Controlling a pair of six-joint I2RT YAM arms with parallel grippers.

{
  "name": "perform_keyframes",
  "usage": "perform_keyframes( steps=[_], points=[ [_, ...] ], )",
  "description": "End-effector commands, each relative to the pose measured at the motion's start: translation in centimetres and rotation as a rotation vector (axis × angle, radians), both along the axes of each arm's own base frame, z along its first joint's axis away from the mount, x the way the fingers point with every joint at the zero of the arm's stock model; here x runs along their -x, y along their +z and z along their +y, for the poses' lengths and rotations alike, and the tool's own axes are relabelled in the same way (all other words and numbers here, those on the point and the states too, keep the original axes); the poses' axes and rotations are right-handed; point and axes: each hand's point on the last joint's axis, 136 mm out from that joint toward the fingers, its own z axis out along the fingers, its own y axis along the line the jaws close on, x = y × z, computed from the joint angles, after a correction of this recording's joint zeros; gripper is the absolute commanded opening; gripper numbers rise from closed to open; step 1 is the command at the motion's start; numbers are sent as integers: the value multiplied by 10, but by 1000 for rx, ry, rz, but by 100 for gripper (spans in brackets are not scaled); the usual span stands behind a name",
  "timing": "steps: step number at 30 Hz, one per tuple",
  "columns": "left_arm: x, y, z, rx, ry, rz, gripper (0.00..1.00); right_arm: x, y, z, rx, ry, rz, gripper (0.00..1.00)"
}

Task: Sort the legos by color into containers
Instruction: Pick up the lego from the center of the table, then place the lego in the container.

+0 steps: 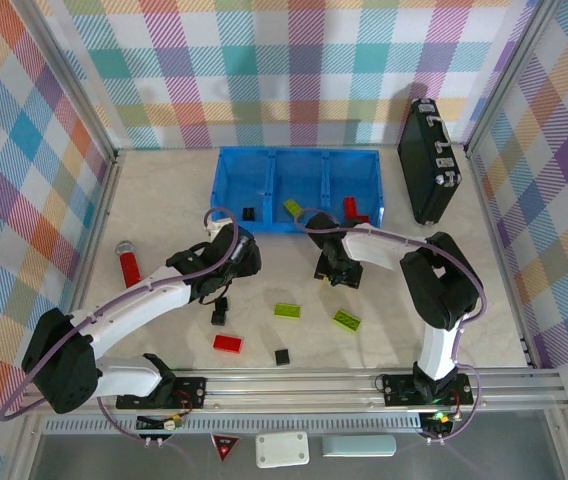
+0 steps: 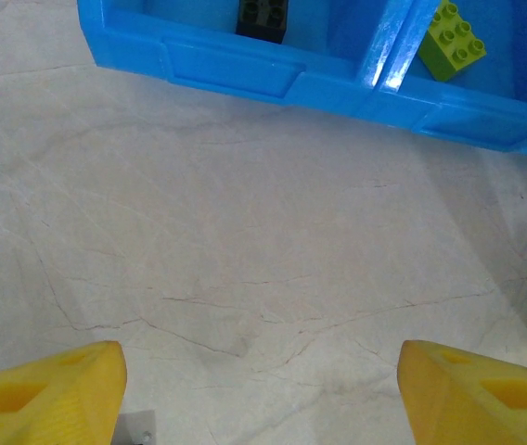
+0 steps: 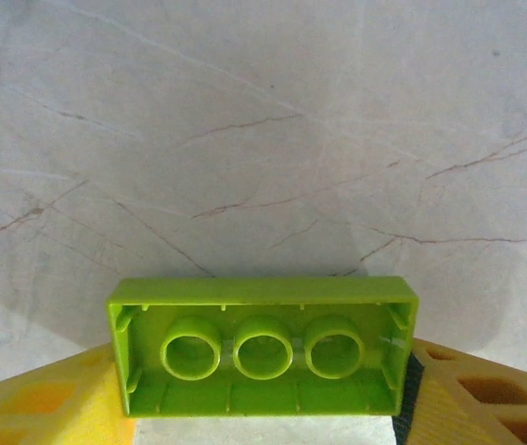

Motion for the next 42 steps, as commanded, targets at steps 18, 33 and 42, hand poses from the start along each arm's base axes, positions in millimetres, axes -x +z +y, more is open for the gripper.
perform_keyframes(
  steps=[18, 33, 42],
  points=[
    [27, -14, 61, 132, 150, 55, 79, -69, 57, 77, -115, 206, -104, 65],
    [37, -9, 74, 140, 181, 32, 80, -136, 90, 102, -120, 209, -232, 66],
    [40, -10, 77, 132, 188, 37, 81, -188, 97, 113, -127, 163, -313, 66]
  ],
)
